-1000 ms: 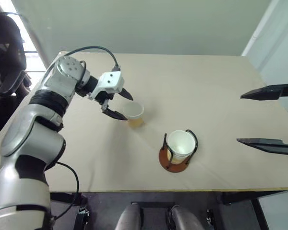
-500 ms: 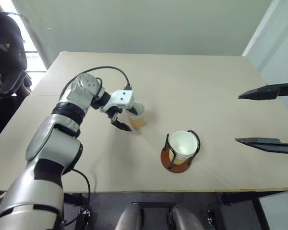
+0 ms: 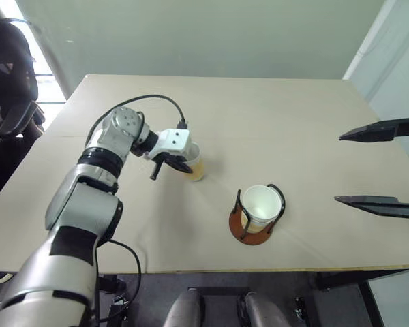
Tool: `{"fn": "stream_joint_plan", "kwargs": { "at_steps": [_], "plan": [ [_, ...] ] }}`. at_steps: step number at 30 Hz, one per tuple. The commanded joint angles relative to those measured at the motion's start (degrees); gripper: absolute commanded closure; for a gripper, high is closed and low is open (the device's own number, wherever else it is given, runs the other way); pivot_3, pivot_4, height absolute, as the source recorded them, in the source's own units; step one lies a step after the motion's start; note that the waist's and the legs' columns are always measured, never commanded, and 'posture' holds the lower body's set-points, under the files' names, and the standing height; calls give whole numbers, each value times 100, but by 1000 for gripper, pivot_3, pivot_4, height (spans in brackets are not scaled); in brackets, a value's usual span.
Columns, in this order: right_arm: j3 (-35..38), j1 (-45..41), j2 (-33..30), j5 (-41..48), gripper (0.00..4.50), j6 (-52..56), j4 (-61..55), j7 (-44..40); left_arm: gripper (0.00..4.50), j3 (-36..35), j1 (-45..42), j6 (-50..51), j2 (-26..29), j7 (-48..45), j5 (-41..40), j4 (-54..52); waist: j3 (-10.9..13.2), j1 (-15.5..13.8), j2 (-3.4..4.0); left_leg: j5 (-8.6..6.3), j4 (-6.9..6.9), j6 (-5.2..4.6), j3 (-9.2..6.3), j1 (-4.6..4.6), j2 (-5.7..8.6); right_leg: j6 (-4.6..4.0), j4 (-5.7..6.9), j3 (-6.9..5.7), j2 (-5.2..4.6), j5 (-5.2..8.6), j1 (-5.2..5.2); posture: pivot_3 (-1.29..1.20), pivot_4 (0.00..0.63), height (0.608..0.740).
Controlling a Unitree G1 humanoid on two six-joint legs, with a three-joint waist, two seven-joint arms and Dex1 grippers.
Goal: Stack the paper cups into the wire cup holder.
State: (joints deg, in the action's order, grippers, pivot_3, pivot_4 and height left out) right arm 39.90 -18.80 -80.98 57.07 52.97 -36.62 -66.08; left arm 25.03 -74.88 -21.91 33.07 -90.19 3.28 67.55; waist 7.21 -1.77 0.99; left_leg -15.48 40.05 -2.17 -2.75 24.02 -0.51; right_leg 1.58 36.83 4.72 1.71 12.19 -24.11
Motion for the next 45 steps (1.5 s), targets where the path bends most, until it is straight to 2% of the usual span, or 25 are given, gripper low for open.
{"fn": "stream_joint_plan", "kwargs": {
  "at_steps": [1,3,6,10,12,18,23,28,35,45],
  "plan": [
    [149,-82,-63,-61,0,-84,53,16,4474,127,-348,-8,303,-231,-379,-386,0,2,0,0,0,0,-1,0,0,0,0,0,0,0,0,0,150,740],
    [173,-74,-76,-91,0,-90,76,-20,4474,359,-617,343,509,-231,-1065,-941,1,7,-1,-2,-1,-2,2,0,1,0,0,3,-1,0,-3,0,150,740],
    [161,-75,-102,-165,0,-119,129,-58,4474,738,-1101,1255,879,-231,-2664,-2174,8,-6,-13,-2,-2,-4,2,10,1,1,-2,3,-1,-1,-9,0,150,740],
    [108,-125,-173,-270,0,-233,208,-112,4474,1373,-1584,1901,1335,-231,-4791,-3742,0,-3,0,-14,-5,-19,8,19,2,2,-29,5,-10,-1,-8,0,150,740],
    [169,-125,-278,-442,0,-325,331,-284,4474,1886,-1775,1950,1382,-231,-5358,-4142,-5,-8,14,-20,-9,-25,17,12,7,7,-46,3,-16,2,0,0,150,740],
    [699,-95,-472,-622,0,-74,517,-1052,4474,3725,-2076,1472,1396,-231,-5812,-4790,4,16,32,-24,-12,-30,23,-2,19,15,-44,5,-32,4,13,0,150,740],
    [1119,111,-257,-649,0,440,84,-957,4474,4389,-2216,1086,1209,-231,-5992,-4663,9,27,31,-24,-7,-30,19,0,26,17,-43,5,-30,2,14,0,150,740],
    [1478,89,-179,-455,0,973,-310,-743,4474,4759,-2256,663,829,-231,-5783,-4249,14,29,41,-29,-6,-40,12,3,39,27,-43,10,-54,-2,17,0,150,740],
    [1795,69,-199,-290,0,1438,-533,-626,4474,4784,-2089,538,142,-231,-5600,-3389,18,10,45,-32,-4,-57,23,7,71,53,-48,4,-81,6,23,0,150,740],
    [1856,52,-224,-198,0,1585,-600,-532,4474,4828,-2068,526,116,-231,-5591,-3469,18,14,49,-35,-5,-63,22,8,72,73,-48,6,-88,13,24,0,150,740]
  ]
}}
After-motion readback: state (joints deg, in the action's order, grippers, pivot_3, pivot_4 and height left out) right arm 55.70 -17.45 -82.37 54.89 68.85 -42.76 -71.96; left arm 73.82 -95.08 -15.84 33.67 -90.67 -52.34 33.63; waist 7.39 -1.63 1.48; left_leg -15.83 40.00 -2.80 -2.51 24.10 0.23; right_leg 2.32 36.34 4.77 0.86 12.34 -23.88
